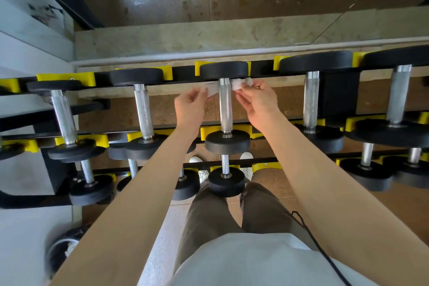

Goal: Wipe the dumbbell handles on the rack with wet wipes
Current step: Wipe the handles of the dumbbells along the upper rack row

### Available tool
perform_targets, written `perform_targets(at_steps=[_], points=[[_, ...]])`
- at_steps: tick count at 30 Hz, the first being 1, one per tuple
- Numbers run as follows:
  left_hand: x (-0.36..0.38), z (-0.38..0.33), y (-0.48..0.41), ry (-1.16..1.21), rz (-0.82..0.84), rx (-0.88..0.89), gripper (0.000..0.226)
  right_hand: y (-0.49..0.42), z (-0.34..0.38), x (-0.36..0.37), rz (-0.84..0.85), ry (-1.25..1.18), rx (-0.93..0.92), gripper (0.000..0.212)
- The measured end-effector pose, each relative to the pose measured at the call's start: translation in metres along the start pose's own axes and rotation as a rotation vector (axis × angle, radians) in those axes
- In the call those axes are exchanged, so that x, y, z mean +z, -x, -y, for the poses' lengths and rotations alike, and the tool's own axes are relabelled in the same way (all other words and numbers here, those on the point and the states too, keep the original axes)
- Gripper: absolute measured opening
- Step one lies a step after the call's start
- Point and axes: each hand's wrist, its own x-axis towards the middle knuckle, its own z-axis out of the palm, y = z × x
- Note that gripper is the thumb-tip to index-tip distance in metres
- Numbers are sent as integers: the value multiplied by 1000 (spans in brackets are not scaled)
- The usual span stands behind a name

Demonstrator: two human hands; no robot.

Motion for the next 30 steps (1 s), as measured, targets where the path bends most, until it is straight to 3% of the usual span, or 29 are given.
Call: perform_targets(at_steps=[5,10,13,15,18,23,27,30], points=[[6,4,4,-290,151,44,9,11,10,-29,25,-28,12,23],[-27,8,19,-230,77,35,13,11,-19,-18,27,423,-44,33],[-25,13,29,-230,43,26,14,11,-21,-17,30,601,-79,26],[-15,19,30,-332,75,19,15,15,-12,-25,20,715,-116,15],[-5,27,31,-525,229,26,22,19,-5,-44,32,950,-220,18],[-26,22,38,-722,231,95,16,21,-29,-44,298,1404,-250,16],[-45,25,45,-724,180,53,21,19,-36,-39,316,1507,-267,15],[-28,28,50,-740,234,62,19,20,-19,-53,288,1554,-284,17]])
